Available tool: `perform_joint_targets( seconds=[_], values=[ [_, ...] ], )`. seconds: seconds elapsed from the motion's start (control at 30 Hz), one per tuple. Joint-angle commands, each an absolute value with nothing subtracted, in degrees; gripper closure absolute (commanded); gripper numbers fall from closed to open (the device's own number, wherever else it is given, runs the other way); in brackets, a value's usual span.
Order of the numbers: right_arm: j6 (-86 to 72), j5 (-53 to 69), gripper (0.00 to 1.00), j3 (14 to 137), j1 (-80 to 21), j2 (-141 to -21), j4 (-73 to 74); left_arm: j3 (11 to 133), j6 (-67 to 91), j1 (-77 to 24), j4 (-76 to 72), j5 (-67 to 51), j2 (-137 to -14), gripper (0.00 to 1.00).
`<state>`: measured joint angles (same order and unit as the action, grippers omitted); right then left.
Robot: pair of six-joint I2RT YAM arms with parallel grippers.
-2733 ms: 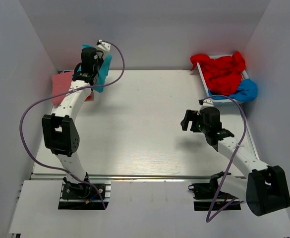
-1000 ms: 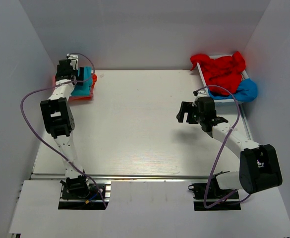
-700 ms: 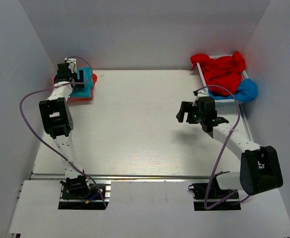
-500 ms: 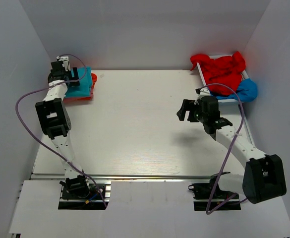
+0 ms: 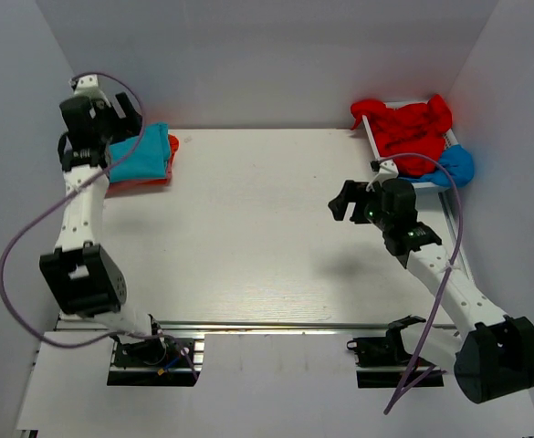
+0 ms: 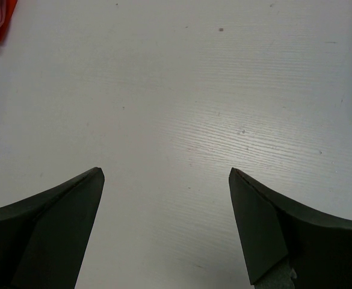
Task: Fold and stack the t-shirts
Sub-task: Put the neatly folded tshirt into the corner of the board with the left arm
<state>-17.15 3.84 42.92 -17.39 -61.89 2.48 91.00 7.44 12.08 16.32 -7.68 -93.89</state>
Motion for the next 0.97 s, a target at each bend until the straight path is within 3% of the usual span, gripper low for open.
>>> perform_joint_targets(
  seconds=[0.0, 0.17, 0.37, 0.63, 0.93],
  values=[
    [-19.59, 4.40, 0.10, 41.32, -17.32, -59.16, 3.95, 74.96, 17.48, 8.63, 8.49, -24.23, -85.21, 0.00],
    [-19.07, 4.22, 0.10, 38.68, -17.31, -55.90, 6.85, 53.58, 20.47, -2.61, -0.08, -25.22, -70.07, 0.00],
    [-18.90, 4.57, 0.10, 34.11, -17.49, -51.33, 7.56, 40.80, 22.94, -21.51, 0.00, -17.33, -63.98, 0.00],
    [-19.78, 3.60, 0.10, 26.91, -17.40, -46.68, 5.28, 34.55, 22.42, -40.06, 2.29, 0.52, -66.09, 0.00],
    [-18.19, 4.21, 0.10, 24.70, -17.40, -46.58, 3.61, 31.21, 24.70, -47.28, 2.72, 8.08, -63.20, 0.00]
  ],
)
